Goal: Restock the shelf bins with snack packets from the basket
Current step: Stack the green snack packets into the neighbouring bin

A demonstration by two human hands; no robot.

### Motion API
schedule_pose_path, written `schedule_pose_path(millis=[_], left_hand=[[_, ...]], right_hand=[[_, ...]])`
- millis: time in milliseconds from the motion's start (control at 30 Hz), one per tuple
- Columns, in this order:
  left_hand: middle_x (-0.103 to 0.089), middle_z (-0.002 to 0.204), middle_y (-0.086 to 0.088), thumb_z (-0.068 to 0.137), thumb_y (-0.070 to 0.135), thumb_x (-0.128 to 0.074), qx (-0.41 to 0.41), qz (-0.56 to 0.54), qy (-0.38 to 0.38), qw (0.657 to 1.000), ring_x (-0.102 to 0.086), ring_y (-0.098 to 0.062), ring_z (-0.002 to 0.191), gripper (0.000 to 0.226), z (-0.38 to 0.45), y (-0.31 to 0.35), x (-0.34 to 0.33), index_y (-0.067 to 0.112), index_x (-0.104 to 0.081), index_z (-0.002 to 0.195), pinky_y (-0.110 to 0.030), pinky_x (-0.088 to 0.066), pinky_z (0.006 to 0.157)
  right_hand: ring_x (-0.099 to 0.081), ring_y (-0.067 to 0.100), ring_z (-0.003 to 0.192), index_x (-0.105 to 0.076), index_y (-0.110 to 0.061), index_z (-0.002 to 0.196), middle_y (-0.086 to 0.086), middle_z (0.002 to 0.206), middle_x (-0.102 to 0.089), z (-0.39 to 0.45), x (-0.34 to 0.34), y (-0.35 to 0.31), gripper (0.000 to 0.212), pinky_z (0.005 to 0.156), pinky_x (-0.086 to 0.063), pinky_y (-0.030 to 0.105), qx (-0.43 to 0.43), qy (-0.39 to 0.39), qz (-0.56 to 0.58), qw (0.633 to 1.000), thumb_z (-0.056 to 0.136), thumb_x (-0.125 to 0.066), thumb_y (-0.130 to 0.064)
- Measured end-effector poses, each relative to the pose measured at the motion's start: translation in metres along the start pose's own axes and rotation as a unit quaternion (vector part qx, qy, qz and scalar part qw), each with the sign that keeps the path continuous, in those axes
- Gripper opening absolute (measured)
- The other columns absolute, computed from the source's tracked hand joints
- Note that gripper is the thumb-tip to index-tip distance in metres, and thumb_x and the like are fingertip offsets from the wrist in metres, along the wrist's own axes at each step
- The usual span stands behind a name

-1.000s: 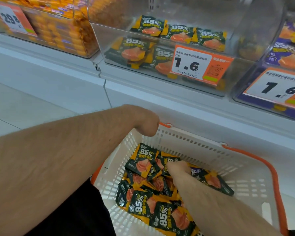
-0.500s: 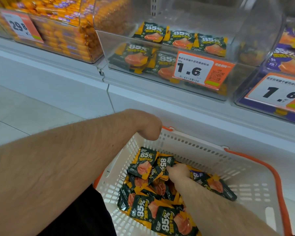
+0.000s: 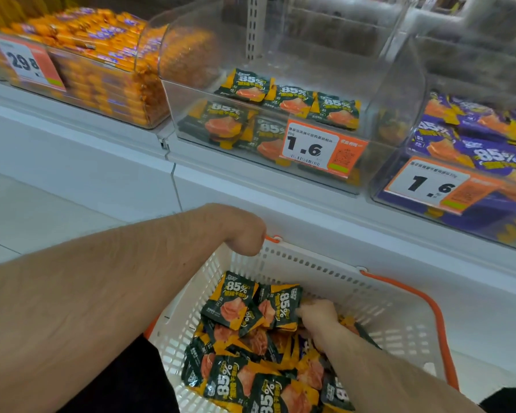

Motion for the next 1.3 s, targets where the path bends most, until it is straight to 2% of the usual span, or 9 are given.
schedule_pose_path(millis=[167, 367, 500, 633, 767, 900, 1100, 1233, 1300], left_hand=[[-0.054, 0.135, -0.009, 0.097, 0.012, -0.038, -0.013, -0.023, 0.006, 1.000, -0.052, -0.026, 0.122, 0.039, -0.003, 0.000, 0.003, 0.011, -0.055, 0.132, -0.039, -0.044, 0.101], [-0.057, 0.115, -0.007, 0.096, 0.022, -0.049, -0.040, -0.031, 0.038, 0.998, -0.053, -0.024, 0.099, 0.023, -0.008, -0.002, 0.010, 0.009, -0.059, 0.113, -0.034, -0.042, 0.086], [-0.051, 0.137, -0.003, 0.092, 0.047, -0.060, -0.048, -0.093, 0.079, 0.991, -0.053, -0.022, 0.116, 0.057, -0.021, -0.013, 0.026, 0.016, -0.047, 0.138, -0.035, -0.044, 0.098], [-0.060, 0.129, 0.000, 0.081, 0.052, -0.070, -0.091, -0.241, 0.119, 0.959, -0.058, -0.022, 0.114, 0.056, -0.041, -0.029, 0.043, 0.021, -0.058, 0.126, -0.041, -0.048, 0.098], [-0.071, 0.109, -0.014, 0.089, 0.013, -0.069, -0.162, -0.435, 0.182, 0.867, -0.068, -0.031, 0.097, 0.013, -0.069, -0.036, 0.058, 0.012, -0.067, 0.102, -0.036, -0.052, 0.076], [-0.074, 0.099, -0.014, 0.089, -0.006, -0.062, -0.198, -0.579, 0.299, 0.732, -0.068, -0.022, 0.084, 0.017, -0.094, -0.046, 0.075, 0.000, -0.067, 0.104, -0.038, -0.055, 0.081], [-0.075, 0.094, -0.009, 0.092, 0.004, -0.062, -0.196, -0.692, 0.393, 0.573, -0.068, -0.022, 0.082, 0.012, -0.107, -0.053, 0.092, 0.008, -0.069, 0.101, -0.037, -0.056, 0.079], [-0.068, 0.110, -0.002, 0.091, 0.027, -0.059, 0.056, -0.428, 0.645, 0.631, -0.059, -0.019, 0.104, 0.024, -0.107, -0.084, 0.096, 0.015, -0.070, 0.108, -0.034, -0.048, 0.090], [-0.057, 0.133, -0.005, 0.087, 0.028, -0.056, 0.089, -0.256, 0.660, 0.701, -0.046, -0.025, 0.124, 0.040, -0.100, -0.089, 0.095, 0.017, -0.063, 0.125, -0.039, -0.040, 0.102]], right_hand=[[-0.064, 0.024, 0.072, -0.072, -0.004, 0.074, 0.010, 0.077, -0.069, -0.021, 0.023, -0.037, 0.009, 0.067, -0.053, 0.031, 0.107, -0.001, -0.096, 0.990, 0.082, -0.067, -0.003], [-0.055, 0.022, 0.078, -0.055, -0.018, 0.090, 0.002, 0.086, -0.058, -0.083, 0.048, -0.116, 0.020, 0.063, -0.042, 0.030, 0.338, 0.085, -0.453, 0.820, 0.087, -0.048, 0.000], [-0.059, 0.028, 0.094, -0.061, -0.020, 0.101, 0.004, 0.101, -0.065, -0.122, 0.067, -0.161, 0.018, 0.070, -0.042, 0.032, 0.463, 0.124, -0.404, 0.779, 0.092, -0.052, -0.007], [-0.054, 0.012, 0.083, -0.067, -0.019, 0.103, -0.010, 0.089, -0.063, -0.164, 0.088, -0.197, 0.014, 0.066, -0.039, 0.021, 0.525, 0.118, -0.216, 0.815, 0.096, -0.058, -0.012], [-0.060, 0.013, 0.076, -0.059, -0.032, 0.081, -0.007, 0.076, -0.062, -0.193, 0.099, -0.235, 0.030, 0.069, -0.048, 0.025, 0.552, 0.109, -0.050, 0.825, 0.091, -0.061, -0.004], [-0.049, 0.006, 0.059, -0.054, -0.038, 0.085, -0.007, 0.069, -0.056, -0.219, 0.100, -0.260, 0.034, 0.061, -0.042, 0.021, 0.586, 0.117, 0.094, 0.796, 0.089, -0.064, -0.006], [-0.047, -0.002, 0.052, -0.058, -0.035, 0.076, -0.021, 0.064, -0.056, -0.238, 0.088, -0.295, 0.031, 0.057, -0.038, 0.017, 0.613, 0.105, -0.001, 0.783, 0.084, -0.069, -0.007], [-0.061, 0.009, 0.082, -0.065, -0.027, 0.076, -0.009, 0.088, -0.065, -0.223, 0.102, -0.339, 0.028, 0.076, -0.051, 0.027, 0.530, 0.116, 0.068, 0.837, 0.083, -0.070, -0.001], [-0.057, 0.015, 0.080, -0.069, -0.016, 0.092, 0.003, 0.095, -0.063, -0.206, 0.112, -0.352, 0.015, 0.064, -0.047, 0.026, 0.431, 0.110, 0.103, 0.890, 0.086, -0.068, -0.002]])
Point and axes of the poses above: each hand's wrist, its own z-axis towards the middle knuckle, its own x-axis out of the back of the hand, y = z × x, the point moved 3 cm from there along z, towards the middle knuckle
